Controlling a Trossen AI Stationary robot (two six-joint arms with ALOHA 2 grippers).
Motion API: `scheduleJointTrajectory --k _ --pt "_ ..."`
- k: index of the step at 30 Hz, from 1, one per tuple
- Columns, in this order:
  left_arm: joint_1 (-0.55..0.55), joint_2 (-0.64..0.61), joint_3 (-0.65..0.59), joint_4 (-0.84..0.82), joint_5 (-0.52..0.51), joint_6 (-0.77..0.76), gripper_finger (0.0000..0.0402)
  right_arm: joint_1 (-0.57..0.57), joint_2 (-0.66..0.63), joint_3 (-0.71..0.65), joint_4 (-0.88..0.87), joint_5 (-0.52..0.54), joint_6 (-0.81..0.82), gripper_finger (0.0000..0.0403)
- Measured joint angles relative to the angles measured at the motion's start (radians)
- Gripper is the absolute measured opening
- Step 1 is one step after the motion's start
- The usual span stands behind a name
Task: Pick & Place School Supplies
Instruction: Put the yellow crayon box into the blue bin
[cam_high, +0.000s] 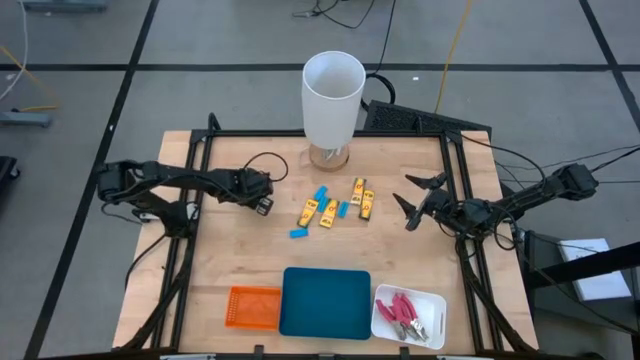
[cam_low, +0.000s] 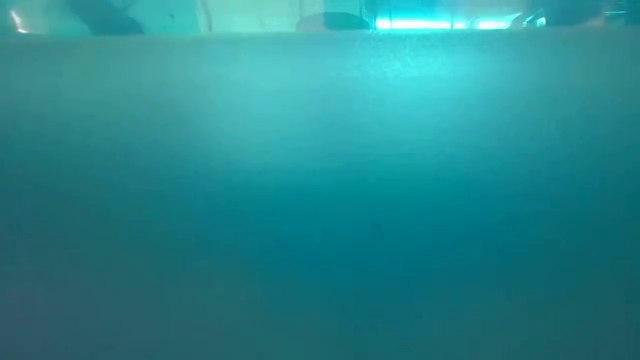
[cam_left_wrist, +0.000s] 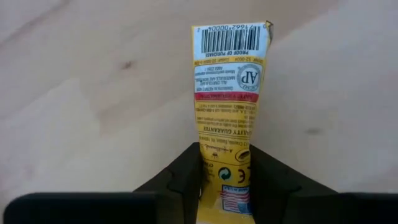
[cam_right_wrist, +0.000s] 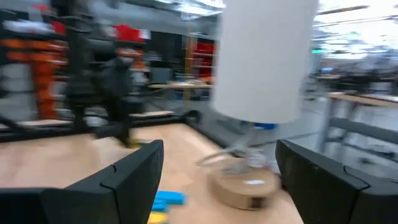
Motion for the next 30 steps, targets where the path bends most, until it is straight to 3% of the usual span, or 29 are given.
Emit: scheduleJointTrajectory --k 5,8,12,16,23,30 --pt "-0.07 -0.082 0.001 0.148 0.011 0.143 0.0096 -0.008 0.034 0.0 0.0 -0.107 0.099 0.0299" --pt "-0.134 -0.103 0.001 0.304 0.015 0.265 0.0093 -0.029 0.064 0.0 0.0 -0.114 0.17 0.0299" --pt "-0.235 -0.106 0.001 0.546 -0.001 0.496 0.0096 -0.072 0.123 0.032 -0.002 -0.213 0.277 0.0299" --pt "-0.329 -0.106 0.004 0.697 -0.152 0.688 0.0098 -0.109 0.217 0.114 -0.06 -0.32 0.394 0.0299" --pt "-0.423 -0.058 0.105 0.682 -0.383 0.91 0.0099 -0.177 0.449 0.312 -0.142 -0.481 0.607 0.0299" --pt "-0.469 0.11 0.225 0.688 -0.577 1.185 0.0099 -0.224 0.635 0.427 -0.102 -0.555 0.685 0.0299"
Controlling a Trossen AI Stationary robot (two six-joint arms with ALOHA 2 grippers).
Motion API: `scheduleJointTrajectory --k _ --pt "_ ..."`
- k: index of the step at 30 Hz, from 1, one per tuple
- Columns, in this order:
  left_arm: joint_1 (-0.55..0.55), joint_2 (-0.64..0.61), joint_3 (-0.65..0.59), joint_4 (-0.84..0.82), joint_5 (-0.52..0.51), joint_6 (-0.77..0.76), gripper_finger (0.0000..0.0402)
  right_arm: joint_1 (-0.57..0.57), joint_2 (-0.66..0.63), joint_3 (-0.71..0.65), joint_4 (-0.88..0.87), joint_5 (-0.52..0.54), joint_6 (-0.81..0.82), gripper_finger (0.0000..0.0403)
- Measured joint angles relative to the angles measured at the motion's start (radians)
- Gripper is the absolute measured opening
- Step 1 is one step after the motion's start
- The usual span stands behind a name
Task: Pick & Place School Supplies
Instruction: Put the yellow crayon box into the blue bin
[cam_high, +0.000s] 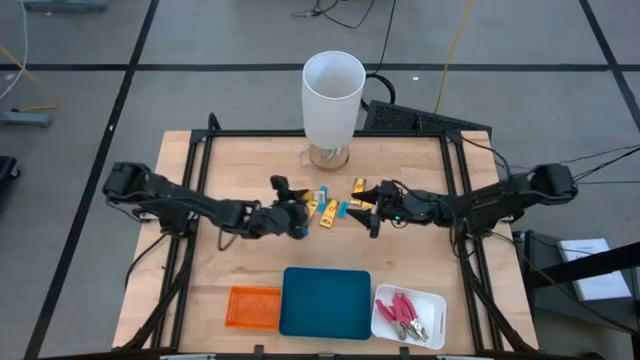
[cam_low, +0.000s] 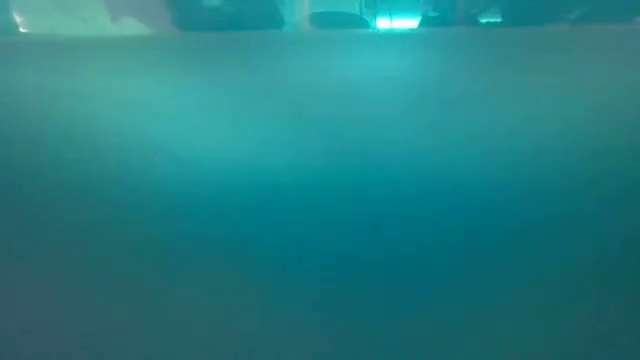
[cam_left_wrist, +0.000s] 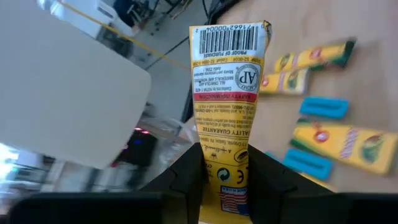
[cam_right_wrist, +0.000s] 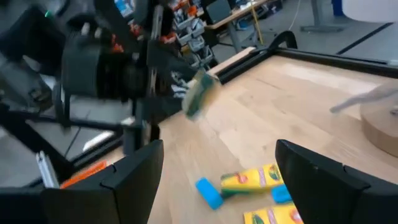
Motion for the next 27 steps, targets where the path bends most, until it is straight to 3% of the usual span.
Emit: scheduleJointTrajectory --k 7,27 --pt "-0.027 0.136 0.098 0.003 -0.14 0.152 0.0099 -0.029 0.111 0.02 0.121 -0.021 0.038 0.0299" --pt "-0.024 0.166 0.136 0.056 -0.095 0.19 0.0099 -0.059 0.243 0.118 0.204 -0.1 0.045 0.0295"
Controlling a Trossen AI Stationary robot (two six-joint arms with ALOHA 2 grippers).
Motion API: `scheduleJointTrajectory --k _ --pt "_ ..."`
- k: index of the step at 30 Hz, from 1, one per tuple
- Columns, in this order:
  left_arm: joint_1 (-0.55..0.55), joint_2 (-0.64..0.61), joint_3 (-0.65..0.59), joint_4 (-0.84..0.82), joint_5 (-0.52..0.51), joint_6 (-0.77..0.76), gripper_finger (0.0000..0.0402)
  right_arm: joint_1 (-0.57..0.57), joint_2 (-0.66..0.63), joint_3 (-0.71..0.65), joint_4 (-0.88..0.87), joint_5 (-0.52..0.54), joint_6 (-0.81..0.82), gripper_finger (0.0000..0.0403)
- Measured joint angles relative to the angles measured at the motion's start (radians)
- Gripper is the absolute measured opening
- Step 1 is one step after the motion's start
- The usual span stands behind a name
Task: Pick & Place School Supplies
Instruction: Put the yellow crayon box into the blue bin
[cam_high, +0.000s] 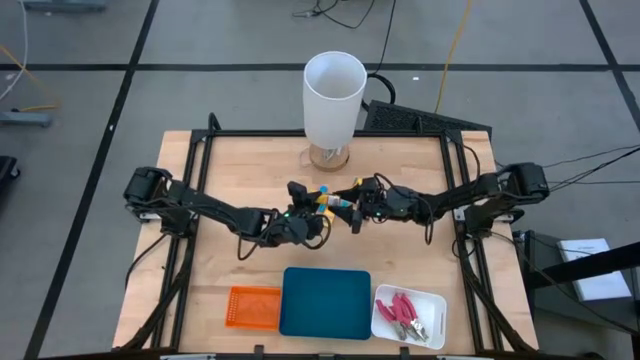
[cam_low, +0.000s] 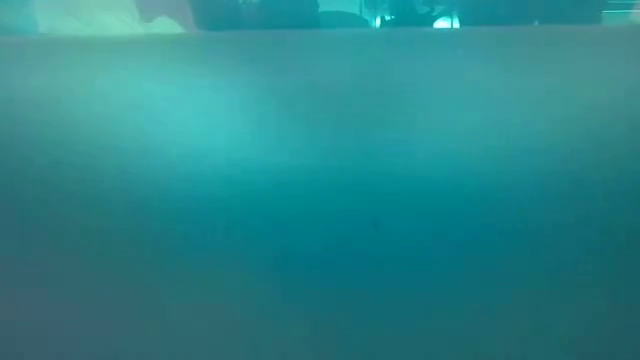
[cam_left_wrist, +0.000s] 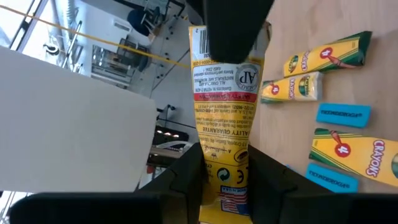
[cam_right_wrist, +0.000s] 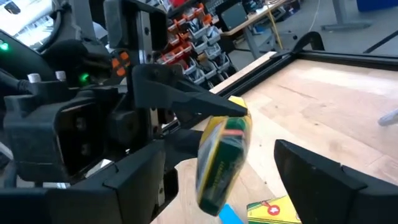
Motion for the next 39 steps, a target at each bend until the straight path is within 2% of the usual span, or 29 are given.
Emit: scheduleJointTrajectory --k 7,20,25,29,35,39 --pt "0.001 0.0 0.0 0.002 0.009 -0.003 0.0099 -0.003 0.0 -0.001 -0.01 -0.001 0.006 0.0252" --pt "-0.002 0.0 0.0 0.009 0.038 -0.027 0.0099 -0.003 0.0 -0.002 -0.012 -0.002 -0.005 0.0117" --pt "-0.011 0.0 -0.001 0.012 0.018 -0.08 0.0104 -0.004 0.0 -0.002 -0.017 -0.033 -0.016 0.008" --pt "-0.042 -0.001 -0.001 0.021 0.024 -0.121 0.0142 -0.003 0.0 -0.002 -0.026 -0.056 -0.031 0.0071" --pt "-0.104 -0.01 -0.001 0.052 0.026 -0.259 0.0234 -0.003 0.001 -0.002 -0.032 -0.062 -0.05 0.0072" --pt "-0.145 -0.016 -0.001 0.058 0.026 -0.293 0.0278 -0.001 0.001 -0.003 -0.022 -0.155 -0.061 0.0068"
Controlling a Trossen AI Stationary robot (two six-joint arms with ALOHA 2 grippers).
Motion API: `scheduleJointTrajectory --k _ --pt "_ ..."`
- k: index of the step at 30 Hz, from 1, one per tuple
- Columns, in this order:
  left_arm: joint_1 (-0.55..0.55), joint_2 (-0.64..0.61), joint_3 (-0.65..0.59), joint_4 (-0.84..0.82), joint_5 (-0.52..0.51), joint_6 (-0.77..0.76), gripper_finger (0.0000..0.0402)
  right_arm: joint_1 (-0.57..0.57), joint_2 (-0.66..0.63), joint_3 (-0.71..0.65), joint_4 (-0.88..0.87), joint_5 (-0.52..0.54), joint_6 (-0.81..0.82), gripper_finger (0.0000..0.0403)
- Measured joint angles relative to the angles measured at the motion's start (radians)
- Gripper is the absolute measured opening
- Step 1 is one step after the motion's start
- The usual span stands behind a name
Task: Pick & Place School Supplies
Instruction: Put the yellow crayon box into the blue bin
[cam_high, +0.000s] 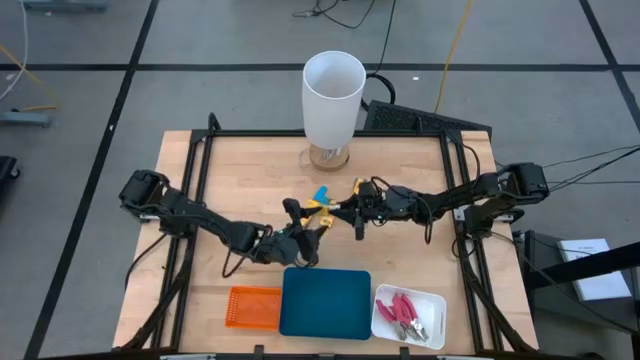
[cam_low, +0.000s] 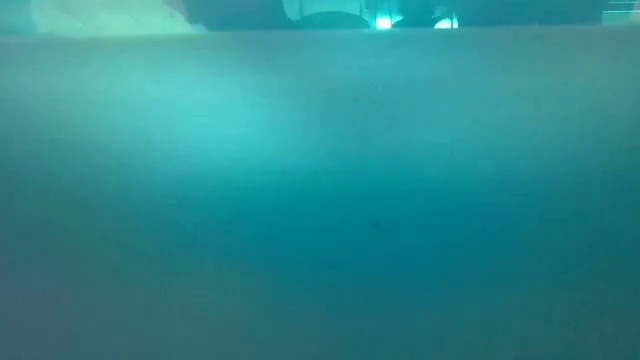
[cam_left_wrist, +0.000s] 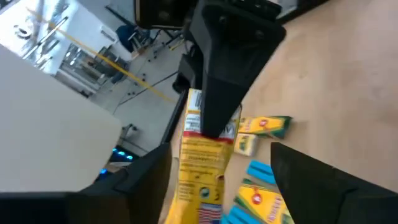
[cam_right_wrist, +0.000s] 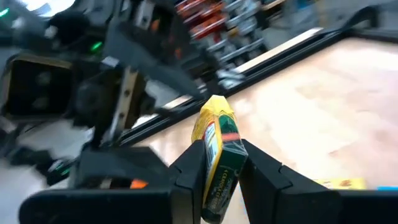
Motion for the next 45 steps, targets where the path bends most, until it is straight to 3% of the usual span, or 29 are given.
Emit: scheduleJointTrajectory --k 11,19,27,38,45 --pt "-0.087 -0.197 0.0 -0.021 0.103 -0.031 0.0316 0.148 0.0 0.0 0.01 -0.24 -0.092 0.0068" --pt "-0.062 -0.343 -0.048 -0.116 0.241 -0.143 0.031 0.339 0.0 -0.001 -0.079 -0.186 -0.168 0.0067" --pt "0.012 -0.355 -0.096 -0.109 0.247 -0.257 0.031 0.464 0.034 -0.001 -0.138 -0.152 -0.127 0.0068" --pt "0.07 -0.353 -0.105 -0.089 0.344 -0.291 0.031 0.44 0.202 0.08 -0.131 -0.156 -0.139 0.0072" --pt "0.075 -0.353 -0.105 -0.095 0.344 -0.281 0.031 0.428 0.209 0.082 -0.129 -0.156 -0.141 0.0109"
